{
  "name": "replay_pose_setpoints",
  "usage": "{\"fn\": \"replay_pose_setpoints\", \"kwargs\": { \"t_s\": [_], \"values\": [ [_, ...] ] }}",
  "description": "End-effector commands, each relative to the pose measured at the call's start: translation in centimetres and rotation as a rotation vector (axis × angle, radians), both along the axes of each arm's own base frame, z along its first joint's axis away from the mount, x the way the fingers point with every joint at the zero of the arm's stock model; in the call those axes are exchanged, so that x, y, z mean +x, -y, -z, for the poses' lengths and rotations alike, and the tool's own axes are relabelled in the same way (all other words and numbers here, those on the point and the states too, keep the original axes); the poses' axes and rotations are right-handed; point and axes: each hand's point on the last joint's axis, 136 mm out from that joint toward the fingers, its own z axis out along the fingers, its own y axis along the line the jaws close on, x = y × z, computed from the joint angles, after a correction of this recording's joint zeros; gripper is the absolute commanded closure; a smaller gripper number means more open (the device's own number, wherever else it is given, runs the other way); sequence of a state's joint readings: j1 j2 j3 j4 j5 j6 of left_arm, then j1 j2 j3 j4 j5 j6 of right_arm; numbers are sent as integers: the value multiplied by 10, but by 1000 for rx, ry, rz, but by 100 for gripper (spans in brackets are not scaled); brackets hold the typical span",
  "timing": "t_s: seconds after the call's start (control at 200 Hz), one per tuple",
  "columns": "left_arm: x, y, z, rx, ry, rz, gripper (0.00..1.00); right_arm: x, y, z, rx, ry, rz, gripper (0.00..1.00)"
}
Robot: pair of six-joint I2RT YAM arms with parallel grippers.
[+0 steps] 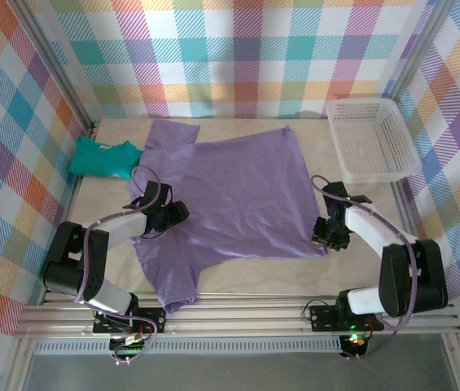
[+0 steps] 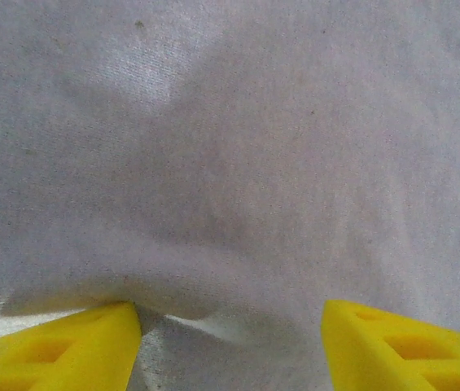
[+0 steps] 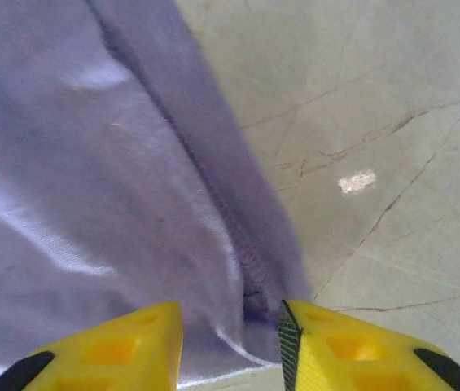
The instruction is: Fold the inside-out t-shirt
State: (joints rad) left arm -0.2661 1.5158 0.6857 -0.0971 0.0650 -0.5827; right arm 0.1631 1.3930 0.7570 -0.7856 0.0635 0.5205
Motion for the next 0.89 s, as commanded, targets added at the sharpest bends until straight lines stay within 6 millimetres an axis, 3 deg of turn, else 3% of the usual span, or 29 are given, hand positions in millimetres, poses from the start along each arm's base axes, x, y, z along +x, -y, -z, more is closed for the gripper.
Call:
{"fn": "replay_pose_setpoints", "kwargs": {
  "t_s": [0.0, 0.14, 0.275, 0.66, 0.89],
  "values": [
    [-10, -7, 16, 28, -69, -7, 38, -1, 5, 11, -25, -50, 6, 74],
    [-2, -7, 12, 27, -50, -21, 38, 6, 13, 15, -23, -60, 16, 89],
    [15, -6, 9, 18, -30, -44, 37, 19, 20, 9, -25, -28, 24, 92],
    [95, 2, -6, 3, 18, -64, 37, 74, 40, 7, -26, -7, 17, 87],
    [97, 1, -11, 11, 24, -65, 37, 70, 57, -1, -115, -36, 1, 80]
  ]
}}
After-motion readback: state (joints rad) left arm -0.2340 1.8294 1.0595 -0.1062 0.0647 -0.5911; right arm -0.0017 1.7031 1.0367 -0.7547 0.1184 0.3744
